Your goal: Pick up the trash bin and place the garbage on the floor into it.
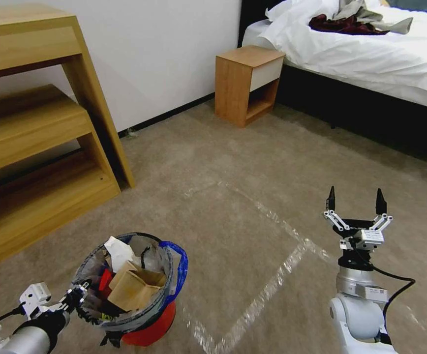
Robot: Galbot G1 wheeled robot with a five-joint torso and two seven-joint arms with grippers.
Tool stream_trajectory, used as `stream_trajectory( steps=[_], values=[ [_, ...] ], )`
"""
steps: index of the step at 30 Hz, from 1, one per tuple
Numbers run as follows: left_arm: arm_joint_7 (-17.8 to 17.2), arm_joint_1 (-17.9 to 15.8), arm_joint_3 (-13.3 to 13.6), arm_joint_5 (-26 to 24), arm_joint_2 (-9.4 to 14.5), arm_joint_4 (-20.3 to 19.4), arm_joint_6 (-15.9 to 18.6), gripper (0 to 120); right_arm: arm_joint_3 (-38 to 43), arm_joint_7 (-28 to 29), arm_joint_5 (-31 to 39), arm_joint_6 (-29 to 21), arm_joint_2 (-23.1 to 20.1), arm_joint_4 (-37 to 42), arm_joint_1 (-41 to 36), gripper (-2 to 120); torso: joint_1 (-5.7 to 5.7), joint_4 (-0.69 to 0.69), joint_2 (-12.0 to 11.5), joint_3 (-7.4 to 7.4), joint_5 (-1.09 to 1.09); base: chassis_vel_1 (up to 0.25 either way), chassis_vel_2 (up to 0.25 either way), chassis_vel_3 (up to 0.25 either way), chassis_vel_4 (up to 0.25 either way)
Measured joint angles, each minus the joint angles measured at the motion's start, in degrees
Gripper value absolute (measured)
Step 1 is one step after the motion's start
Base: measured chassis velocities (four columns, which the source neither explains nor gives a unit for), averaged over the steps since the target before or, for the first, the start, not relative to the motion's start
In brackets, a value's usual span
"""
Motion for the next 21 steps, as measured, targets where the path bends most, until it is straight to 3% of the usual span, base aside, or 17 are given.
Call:
stream_trajectory(
  steps=[21],
  values=[
    [0.10,-0.13,-0.03,-0.01,-0.11,0.00,-0.02,0,-1.41,-0.12,-0.20,0.02,-0.23,-0.96,1.63,100,0.01,-0.01,0.00,0.00,0.01,-0.308,0.306,0.302,-0.310]
  ],
)
